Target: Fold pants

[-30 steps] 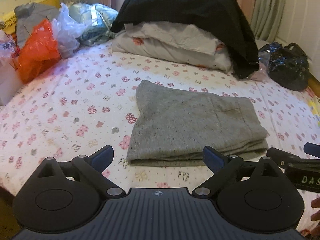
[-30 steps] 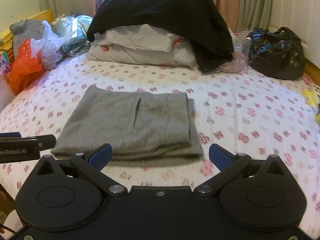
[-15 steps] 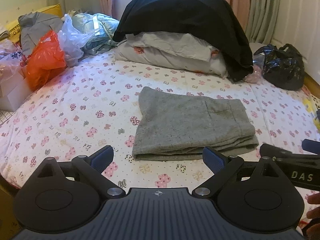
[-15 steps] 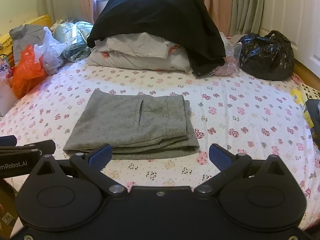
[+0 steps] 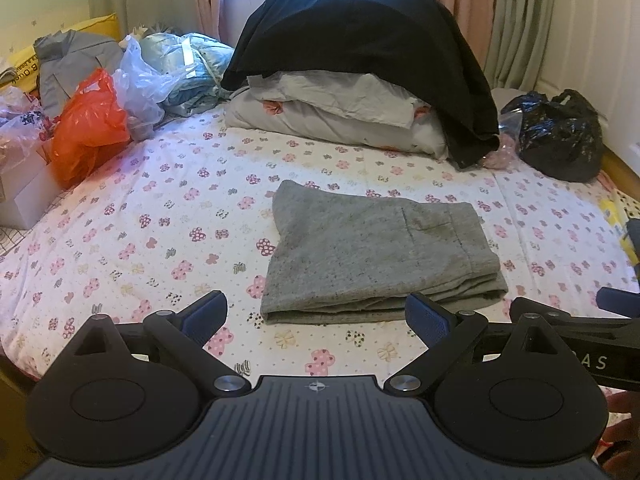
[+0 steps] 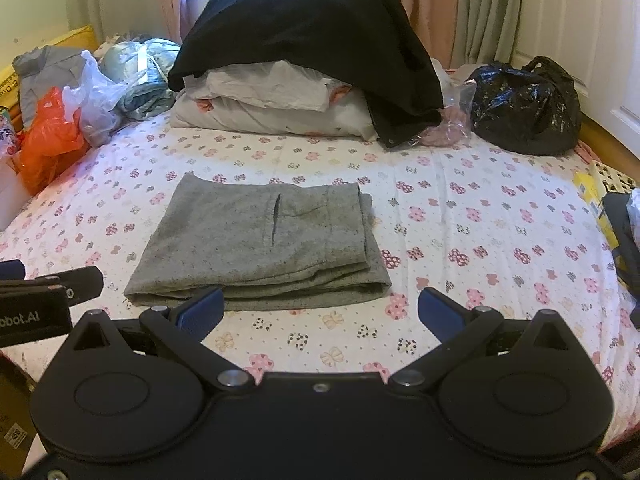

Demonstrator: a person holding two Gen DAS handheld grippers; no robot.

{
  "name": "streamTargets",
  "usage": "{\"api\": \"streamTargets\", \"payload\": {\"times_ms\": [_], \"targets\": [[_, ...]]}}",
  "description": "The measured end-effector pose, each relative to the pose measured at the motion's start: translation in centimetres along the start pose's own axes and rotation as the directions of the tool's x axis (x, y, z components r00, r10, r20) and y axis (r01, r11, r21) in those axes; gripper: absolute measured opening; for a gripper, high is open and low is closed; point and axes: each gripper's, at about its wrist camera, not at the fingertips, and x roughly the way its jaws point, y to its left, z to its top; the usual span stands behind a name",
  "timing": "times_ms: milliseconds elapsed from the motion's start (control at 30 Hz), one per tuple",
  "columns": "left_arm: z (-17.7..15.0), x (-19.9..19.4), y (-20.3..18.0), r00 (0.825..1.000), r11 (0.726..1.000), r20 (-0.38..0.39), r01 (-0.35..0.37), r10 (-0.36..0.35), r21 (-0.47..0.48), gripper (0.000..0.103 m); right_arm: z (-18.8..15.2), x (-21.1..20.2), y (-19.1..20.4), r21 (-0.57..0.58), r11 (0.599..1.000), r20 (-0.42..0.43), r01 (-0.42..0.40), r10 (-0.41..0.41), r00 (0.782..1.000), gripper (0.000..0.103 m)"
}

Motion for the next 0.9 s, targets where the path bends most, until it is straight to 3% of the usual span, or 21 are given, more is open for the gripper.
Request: {"api": "streamTargets", "payload": {"times_ms": [900], "targets": [[-0.54,0.53,0.68,0.999,1.0,-0.034,-0.003,0.003,-0.005,0.097,-0.47,0.38,0.39,-0.016,1.0,-0.031,-0.008,0.007,1.0,0.103]]}}
